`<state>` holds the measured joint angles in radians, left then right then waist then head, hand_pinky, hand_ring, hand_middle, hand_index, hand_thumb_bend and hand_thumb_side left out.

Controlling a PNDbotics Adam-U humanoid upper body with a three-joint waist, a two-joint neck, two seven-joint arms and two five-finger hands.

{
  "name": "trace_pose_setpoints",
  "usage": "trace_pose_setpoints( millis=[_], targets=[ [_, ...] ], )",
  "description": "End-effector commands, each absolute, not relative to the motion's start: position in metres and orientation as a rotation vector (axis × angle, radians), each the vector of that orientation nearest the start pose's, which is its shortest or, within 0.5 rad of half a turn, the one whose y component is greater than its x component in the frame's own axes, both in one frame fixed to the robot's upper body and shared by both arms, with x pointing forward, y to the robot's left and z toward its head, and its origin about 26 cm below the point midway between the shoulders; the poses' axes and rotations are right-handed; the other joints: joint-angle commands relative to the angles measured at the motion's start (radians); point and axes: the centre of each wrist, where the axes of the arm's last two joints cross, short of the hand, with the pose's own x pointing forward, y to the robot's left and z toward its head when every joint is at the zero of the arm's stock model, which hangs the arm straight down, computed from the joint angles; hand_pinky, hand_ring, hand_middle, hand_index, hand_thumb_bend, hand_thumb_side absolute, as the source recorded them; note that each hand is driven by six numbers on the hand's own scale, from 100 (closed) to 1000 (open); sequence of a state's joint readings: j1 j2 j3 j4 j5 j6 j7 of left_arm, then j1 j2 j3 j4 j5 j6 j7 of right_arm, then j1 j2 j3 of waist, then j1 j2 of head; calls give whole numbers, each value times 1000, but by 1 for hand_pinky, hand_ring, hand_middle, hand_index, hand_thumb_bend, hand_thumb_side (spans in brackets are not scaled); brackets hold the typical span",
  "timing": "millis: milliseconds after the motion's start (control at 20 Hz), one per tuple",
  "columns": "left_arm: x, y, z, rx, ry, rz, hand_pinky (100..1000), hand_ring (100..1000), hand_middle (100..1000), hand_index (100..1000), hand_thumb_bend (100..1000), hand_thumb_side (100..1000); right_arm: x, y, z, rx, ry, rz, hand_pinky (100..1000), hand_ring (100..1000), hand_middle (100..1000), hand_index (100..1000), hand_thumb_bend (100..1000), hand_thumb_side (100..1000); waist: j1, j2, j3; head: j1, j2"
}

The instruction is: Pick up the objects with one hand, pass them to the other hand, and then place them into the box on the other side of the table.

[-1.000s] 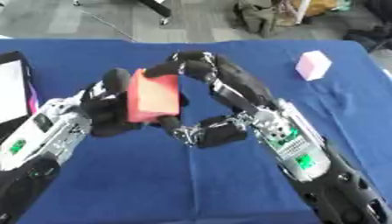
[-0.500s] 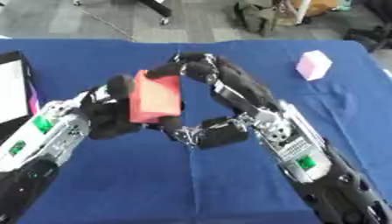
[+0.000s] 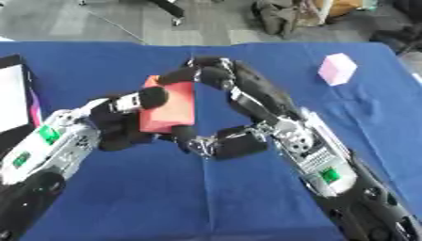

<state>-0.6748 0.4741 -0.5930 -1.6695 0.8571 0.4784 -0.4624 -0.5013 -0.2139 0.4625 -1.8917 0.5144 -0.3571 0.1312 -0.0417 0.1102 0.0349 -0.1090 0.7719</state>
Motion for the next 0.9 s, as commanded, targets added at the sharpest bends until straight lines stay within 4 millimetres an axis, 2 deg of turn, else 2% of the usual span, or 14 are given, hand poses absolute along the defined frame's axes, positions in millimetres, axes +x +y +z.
trace_pose_setpoints(
  millis=[50, 250, 600, 900],
  targets=[
    [349, 141, 185, -1013, -1153, -998, 629, 416, 231, 465, 466, 476, 300, -115, 196, 76, 3024, -1486, 683, 621, 328, 456, 100, 185, 4, -9, -2, 2, -2],
    [350, 142, 184, -993, -1149, -977, 621, 398, 206, 448, 405, 475, 300, -116, 196, 88, 3029, -1472, 687, 626, 362, 494, 133, 252, 4, -9, -2, 2, -2],
    [352, 147, 185, -957, -1170, -938, 607, 375, 180, 429, 354, 457, 300, -118, 197, 140, 3019, -1454, 708, 657, 469, 602, 326, 407, 5, -10, -1, 1, -2],
    [354, 154, 186, -915, -1195, -915, 599, 363, 166, 416, 302, 452, 300, -120, 198, 190, 3002, -1461, 729, 688, 544, 683, 419, 480, 6, -11, -2, -1, -2]
  ],
)
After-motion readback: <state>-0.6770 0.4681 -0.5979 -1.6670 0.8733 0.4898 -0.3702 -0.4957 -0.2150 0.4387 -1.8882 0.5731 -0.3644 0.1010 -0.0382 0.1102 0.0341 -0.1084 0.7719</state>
